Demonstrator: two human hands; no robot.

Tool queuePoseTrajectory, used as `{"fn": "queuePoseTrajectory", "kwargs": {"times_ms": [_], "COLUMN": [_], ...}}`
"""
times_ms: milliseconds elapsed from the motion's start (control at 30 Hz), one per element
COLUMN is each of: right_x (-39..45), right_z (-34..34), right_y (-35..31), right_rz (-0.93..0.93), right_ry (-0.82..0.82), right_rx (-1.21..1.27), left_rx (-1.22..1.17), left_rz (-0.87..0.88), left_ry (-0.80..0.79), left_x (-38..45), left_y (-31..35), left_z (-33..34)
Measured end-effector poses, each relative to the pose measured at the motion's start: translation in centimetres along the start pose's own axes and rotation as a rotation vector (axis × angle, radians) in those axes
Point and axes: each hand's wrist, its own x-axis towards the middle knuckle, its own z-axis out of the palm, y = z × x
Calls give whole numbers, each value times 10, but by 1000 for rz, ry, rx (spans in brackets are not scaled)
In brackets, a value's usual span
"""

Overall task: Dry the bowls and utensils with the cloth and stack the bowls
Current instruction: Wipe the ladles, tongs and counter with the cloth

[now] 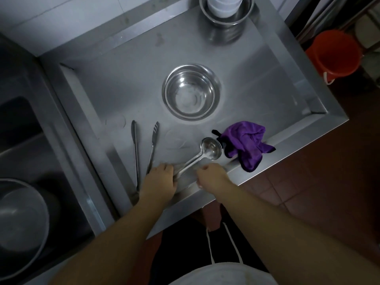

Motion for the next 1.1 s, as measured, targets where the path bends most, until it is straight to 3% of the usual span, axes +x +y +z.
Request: {"fn": "queuePoseTrajectory", "kwargs": {"times_ms": [167,467,833,1100], "right_x": [13,20,14,-1], "right_z": [32,63,46,-19], "right_y": [-5,-7,-9,-29], "right_rz": [86,271,209,51], "right_ry": [1,79,105,99], "right_rx": [248,779,795,806], "left_rx": [-154,-314,-304,-424], "left_rz": [0,-49,-1,43], "left_ry": [56,-33,15,34], "left_x": [-6,-10,-15,-8], "left_y": [-3,2,10,53], "left_z": [5,7,-8,-59]}}
